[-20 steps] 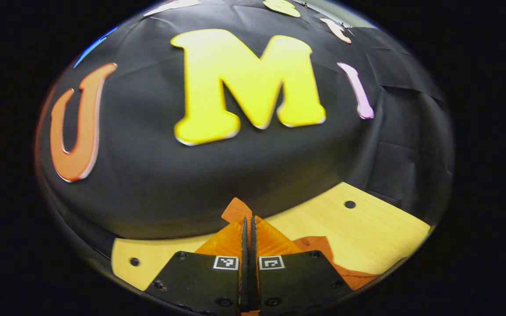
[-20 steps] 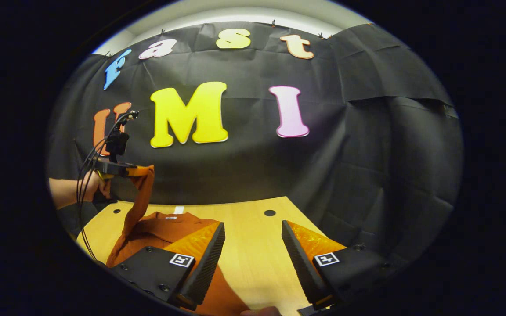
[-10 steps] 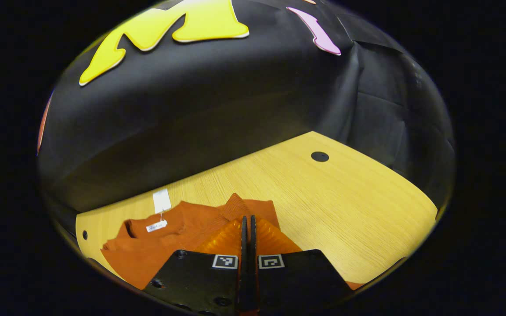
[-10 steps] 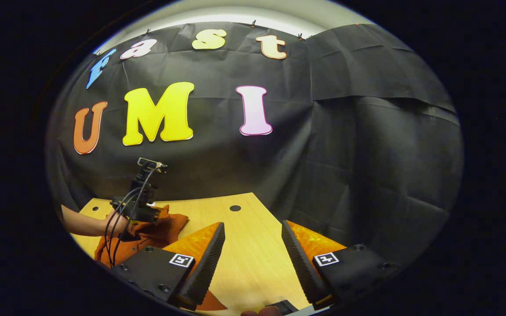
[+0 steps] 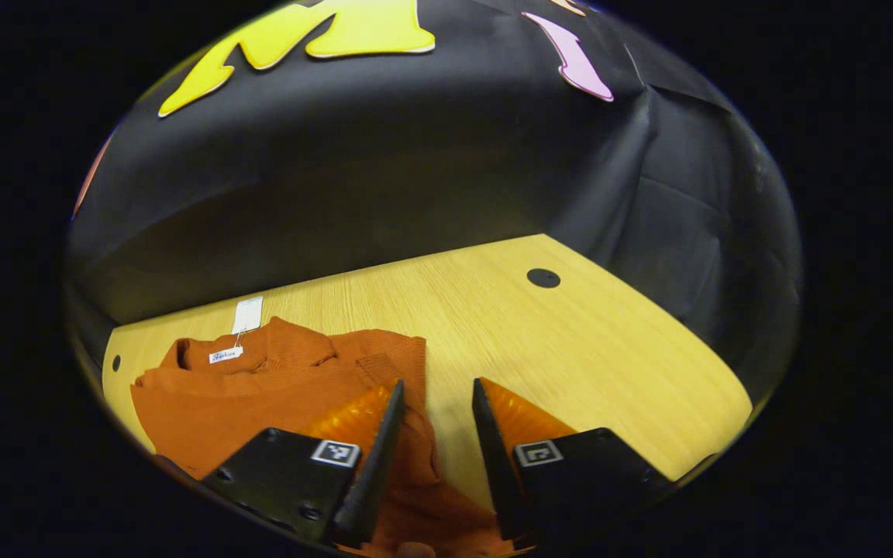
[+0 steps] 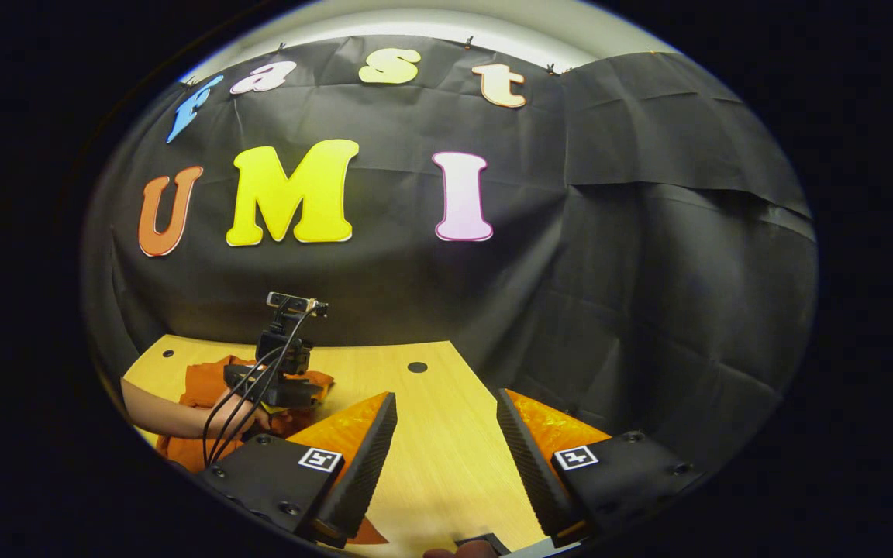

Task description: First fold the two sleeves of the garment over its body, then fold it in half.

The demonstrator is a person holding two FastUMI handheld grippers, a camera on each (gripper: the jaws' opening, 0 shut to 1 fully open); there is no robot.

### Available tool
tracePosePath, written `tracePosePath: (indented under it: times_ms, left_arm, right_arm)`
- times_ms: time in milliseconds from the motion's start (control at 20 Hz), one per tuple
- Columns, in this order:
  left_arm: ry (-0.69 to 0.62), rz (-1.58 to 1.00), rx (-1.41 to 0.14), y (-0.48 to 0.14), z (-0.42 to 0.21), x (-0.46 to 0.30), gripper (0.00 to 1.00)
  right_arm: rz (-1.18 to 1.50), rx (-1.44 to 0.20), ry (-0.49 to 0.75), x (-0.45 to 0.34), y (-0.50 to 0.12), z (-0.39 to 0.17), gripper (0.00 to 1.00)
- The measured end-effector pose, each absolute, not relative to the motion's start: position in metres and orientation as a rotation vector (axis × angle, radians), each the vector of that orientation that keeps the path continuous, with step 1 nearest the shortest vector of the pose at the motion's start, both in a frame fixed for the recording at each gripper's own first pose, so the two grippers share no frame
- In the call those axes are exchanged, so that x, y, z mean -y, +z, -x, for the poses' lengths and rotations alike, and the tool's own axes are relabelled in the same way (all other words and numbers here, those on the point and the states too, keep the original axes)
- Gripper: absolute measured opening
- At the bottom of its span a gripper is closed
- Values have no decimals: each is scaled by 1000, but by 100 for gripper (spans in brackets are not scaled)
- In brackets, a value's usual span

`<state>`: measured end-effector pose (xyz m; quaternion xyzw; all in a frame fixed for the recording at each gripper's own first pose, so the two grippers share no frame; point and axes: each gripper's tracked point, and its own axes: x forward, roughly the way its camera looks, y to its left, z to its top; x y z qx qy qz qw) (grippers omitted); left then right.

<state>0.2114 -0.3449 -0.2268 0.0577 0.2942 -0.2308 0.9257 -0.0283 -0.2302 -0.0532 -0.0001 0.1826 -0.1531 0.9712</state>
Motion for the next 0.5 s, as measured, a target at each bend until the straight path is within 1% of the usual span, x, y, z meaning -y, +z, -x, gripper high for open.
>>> tracePosePath:
  times_ms: [50, 100, 150, 300, 500]
  left_arm:
    - [-467, -101, -578, -212, -210, 344, 78]
    - [-459, -86, -549, -198, -209, 341, 84]
    - [-447, -74, -512, -178, -208, 336, 100]
    - [-431, -28, -407, -120, -201, 316, 100]
    - [-366, 9, -275, -43, -183, 264, 100]
  right_arm:
    - [4, -358, -294, 224, -50, 23, 83]
    - [8, -345, -275, 217, -48, 17, 83]
    - [12, -331, -255, 209, -44, 11, 83]
    - [16, -289, -187, 184, -35, -7, 83]
    - [1, -215, -94, 144, -10, -30, 83]
